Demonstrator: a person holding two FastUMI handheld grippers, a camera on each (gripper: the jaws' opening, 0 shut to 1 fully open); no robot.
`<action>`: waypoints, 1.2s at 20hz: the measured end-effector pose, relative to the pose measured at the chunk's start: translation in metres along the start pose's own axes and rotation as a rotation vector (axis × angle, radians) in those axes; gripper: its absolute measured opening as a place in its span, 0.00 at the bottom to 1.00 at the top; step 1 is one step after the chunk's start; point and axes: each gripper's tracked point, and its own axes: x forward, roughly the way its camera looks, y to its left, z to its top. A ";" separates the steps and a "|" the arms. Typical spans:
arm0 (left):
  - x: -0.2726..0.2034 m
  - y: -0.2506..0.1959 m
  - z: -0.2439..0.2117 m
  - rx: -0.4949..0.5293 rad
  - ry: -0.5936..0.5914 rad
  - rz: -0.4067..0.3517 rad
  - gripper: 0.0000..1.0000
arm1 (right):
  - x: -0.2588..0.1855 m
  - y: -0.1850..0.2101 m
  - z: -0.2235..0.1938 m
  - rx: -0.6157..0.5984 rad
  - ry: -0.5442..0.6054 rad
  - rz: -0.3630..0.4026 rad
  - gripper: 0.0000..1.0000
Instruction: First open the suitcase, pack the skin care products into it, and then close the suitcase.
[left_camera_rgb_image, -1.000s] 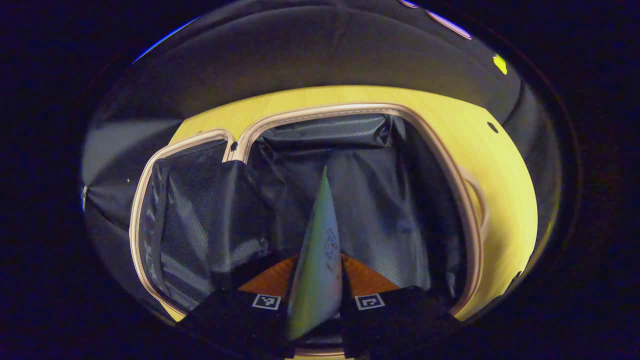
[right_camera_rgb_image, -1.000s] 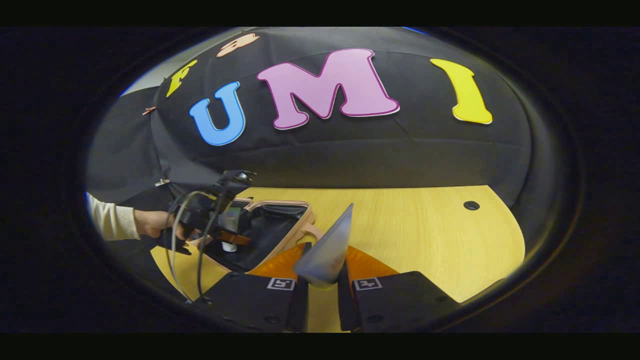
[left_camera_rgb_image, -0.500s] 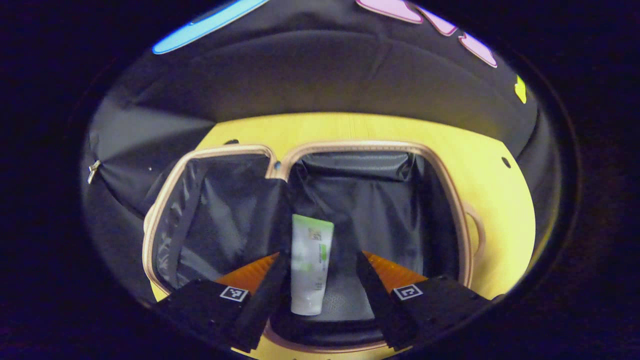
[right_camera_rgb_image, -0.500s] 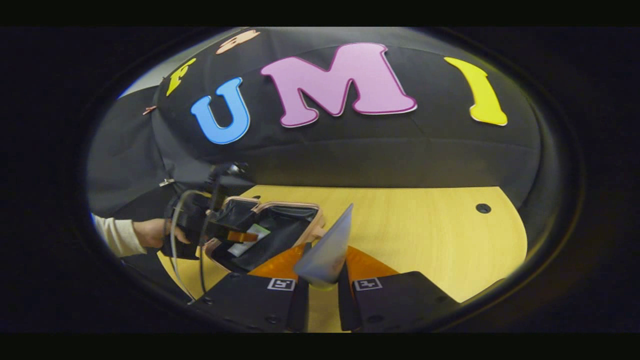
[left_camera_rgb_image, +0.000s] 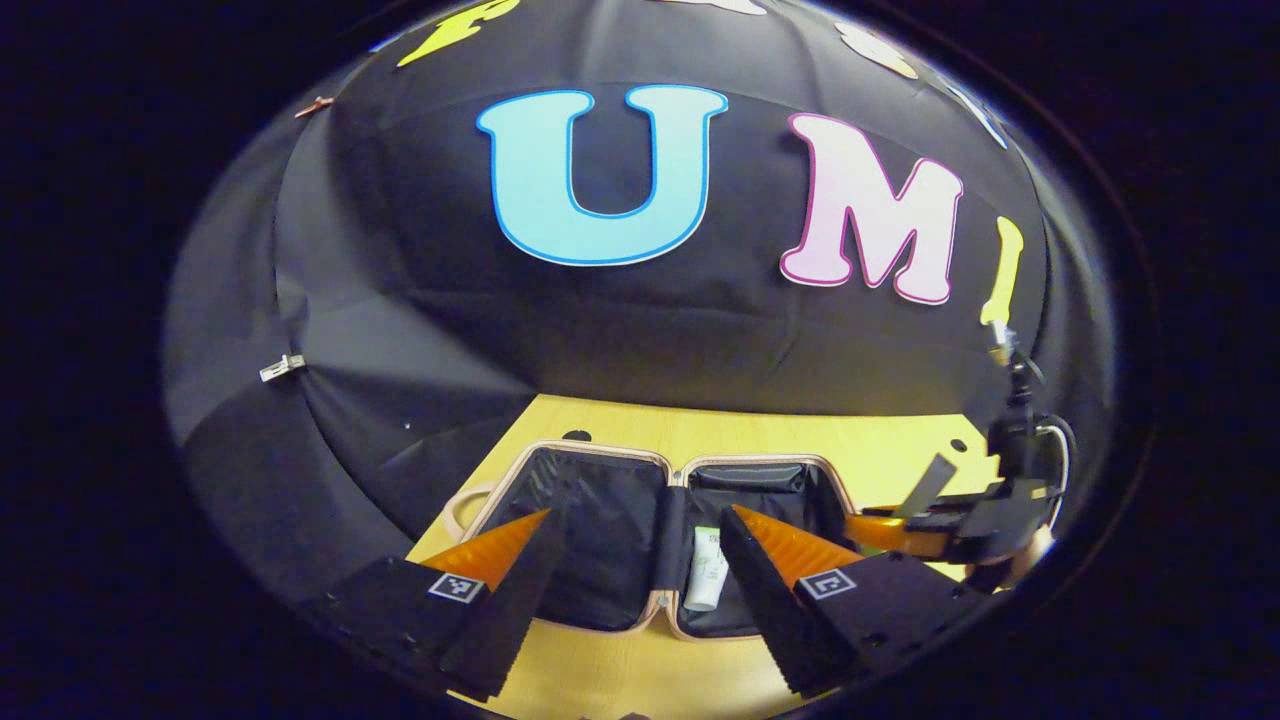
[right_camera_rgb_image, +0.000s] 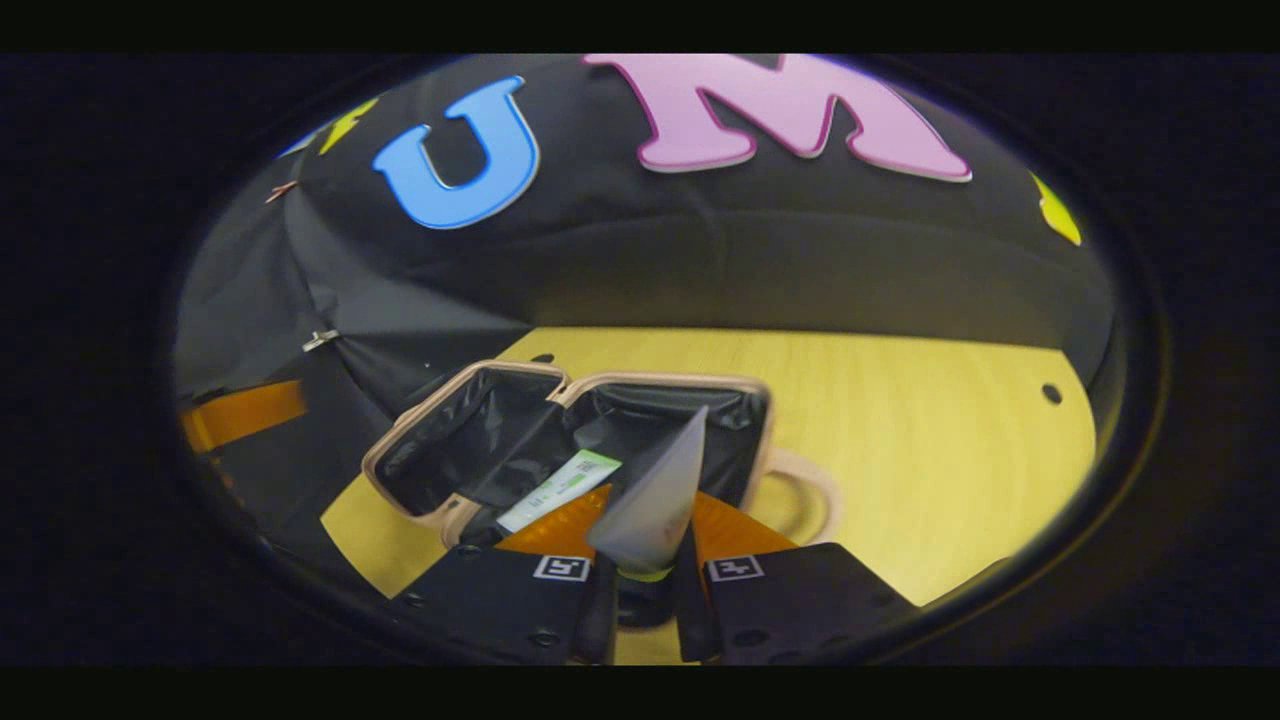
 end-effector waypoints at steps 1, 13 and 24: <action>-0.009 0.008 -0.005 -0.009 -0.002 0.001 0.98 | 0.015 0.003 -0.008 0.009 0.039 -0.022 0.21; -0.038 0.114 -0.073 -0.159 0.090 0.172 0.96 | 0.053 0.012 -0.037 0.028 0.161 -0.167 0.49; 0.122 0.257 -0.074 -0.380 0.029 0.237 0.96 | -0.070 -0.007 0.014 -0.204 -0.187 -0.145 0.98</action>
